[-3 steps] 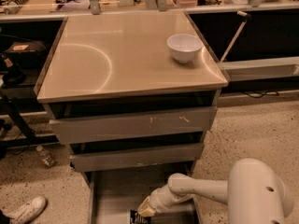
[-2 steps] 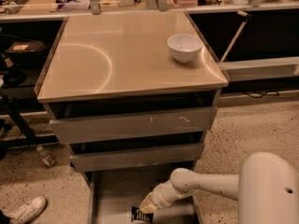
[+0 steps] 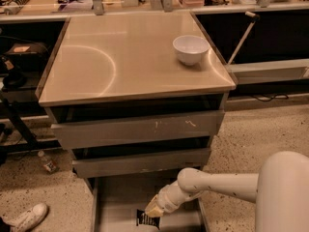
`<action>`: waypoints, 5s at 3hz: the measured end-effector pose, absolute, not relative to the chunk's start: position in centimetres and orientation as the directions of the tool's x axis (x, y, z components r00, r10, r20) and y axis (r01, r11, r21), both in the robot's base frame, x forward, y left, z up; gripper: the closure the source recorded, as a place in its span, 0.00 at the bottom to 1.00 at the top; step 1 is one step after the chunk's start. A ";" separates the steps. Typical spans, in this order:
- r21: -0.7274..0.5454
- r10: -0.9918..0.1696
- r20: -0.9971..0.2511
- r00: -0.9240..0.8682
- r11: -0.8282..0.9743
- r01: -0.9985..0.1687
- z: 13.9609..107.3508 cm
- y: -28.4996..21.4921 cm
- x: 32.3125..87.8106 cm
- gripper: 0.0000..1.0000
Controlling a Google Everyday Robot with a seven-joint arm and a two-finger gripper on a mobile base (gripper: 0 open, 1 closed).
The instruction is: Pick rxbar chocolate from bottom drawer and place on counter
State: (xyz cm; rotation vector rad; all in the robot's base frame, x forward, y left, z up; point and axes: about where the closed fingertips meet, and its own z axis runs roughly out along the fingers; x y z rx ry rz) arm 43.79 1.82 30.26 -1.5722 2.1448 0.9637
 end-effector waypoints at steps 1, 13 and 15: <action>0.320 -0.732 -0.594 -0.333 0.164 -0.933 33.2 2.4 44.3 1.00; -0.135 -0.816 -0.577 -0.030 0.131 -0.982 75.0 4.4 51.0 1.00; -0.177 -0.816 -0.578 -0.001 0.126 -0.976 77.0 4.8 51.8 1.00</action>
Offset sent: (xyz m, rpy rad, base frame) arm 0.0209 0.0248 0.1377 -0.0848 -0.0796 0.0498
